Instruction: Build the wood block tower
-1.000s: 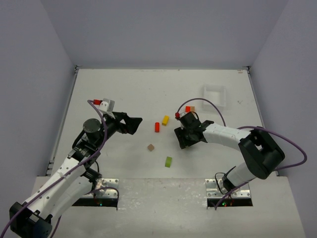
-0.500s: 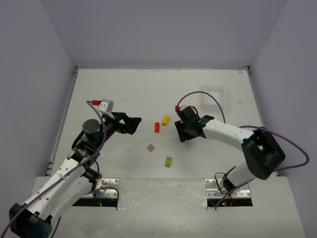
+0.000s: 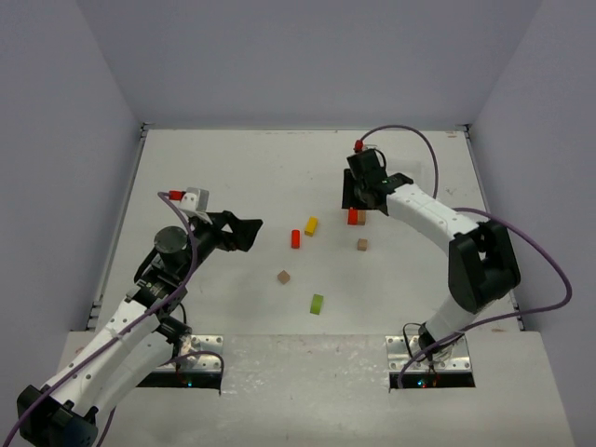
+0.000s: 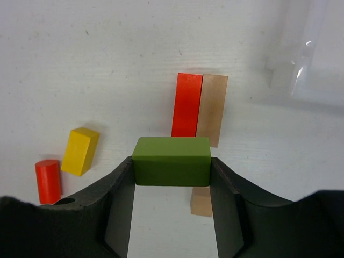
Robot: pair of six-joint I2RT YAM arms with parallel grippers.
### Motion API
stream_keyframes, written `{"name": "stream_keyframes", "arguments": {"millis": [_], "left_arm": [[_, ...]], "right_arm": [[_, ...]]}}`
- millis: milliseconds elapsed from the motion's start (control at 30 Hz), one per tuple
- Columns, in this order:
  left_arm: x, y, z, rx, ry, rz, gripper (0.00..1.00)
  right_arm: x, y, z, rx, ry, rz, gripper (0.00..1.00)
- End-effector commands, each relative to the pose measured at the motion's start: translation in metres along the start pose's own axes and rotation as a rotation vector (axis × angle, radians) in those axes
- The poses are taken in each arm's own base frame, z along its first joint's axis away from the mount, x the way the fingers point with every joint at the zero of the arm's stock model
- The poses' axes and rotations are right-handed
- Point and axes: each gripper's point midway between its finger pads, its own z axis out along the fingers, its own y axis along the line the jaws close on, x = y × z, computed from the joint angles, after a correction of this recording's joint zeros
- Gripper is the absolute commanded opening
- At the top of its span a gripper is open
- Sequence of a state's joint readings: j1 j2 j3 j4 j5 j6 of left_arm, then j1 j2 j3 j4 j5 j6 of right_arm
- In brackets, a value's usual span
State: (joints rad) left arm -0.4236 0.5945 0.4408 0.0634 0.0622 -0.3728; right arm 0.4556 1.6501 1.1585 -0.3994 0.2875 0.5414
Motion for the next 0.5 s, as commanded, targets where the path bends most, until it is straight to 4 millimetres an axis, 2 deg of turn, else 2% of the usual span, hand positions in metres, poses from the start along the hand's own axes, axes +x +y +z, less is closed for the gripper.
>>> {"name": "stream_keyframes", "arguments": {"millis": [0, 167, 467], "left_arm": [[-0.010, 0.004, 0.001, -0.023, -0.051, -0.008, 1.00], [-0.011, 0.005, 0.001, -0.026, -0.058, -0.003, 1.00], [-0.010, 0.007, 0.002, -0.034, -0.058, -0.001, 1.00]], "right_arm": [[-0.025, -0.006, 0.011, 0.047, -0.038, 0.063, 0.15], [-0.027, -0.008, 0.027, 0.068, -0.023, 0.075, 0.16], [-0.022, -0.014, 0.042, 0.057, 0.022, 0.087, 0.20]]}}
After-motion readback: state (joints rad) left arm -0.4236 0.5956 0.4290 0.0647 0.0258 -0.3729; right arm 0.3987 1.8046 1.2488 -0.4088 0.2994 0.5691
